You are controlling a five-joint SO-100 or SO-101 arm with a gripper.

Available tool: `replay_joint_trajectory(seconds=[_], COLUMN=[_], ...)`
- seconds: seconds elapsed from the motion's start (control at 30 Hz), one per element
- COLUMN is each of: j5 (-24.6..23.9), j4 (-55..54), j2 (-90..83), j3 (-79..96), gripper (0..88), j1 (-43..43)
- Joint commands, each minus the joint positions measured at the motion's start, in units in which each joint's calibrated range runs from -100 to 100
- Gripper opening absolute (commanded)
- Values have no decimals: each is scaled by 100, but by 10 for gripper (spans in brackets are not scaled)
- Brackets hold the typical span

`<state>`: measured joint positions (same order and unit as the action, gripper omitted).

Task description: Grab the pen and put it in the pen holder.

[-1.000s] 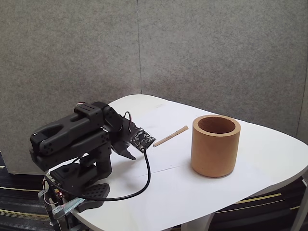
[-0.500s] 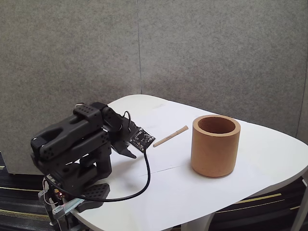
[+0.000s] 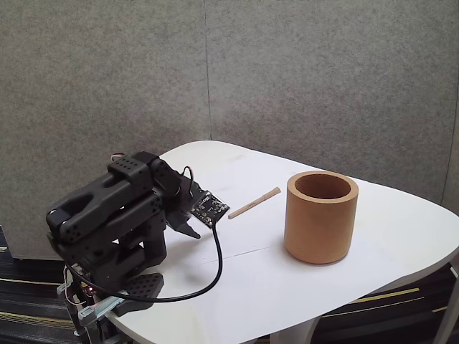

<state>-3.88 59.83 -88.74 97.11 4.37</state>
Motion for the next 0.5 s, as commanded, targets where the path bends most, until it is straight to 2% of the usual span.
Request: replay_joint_trajectory(seconds=[0.0,0.47], j5=[22,1], j4=[17,8], j2=[-20,-20], j3=[-45,-45], gripper=[291,291], j1=[-34,-34])
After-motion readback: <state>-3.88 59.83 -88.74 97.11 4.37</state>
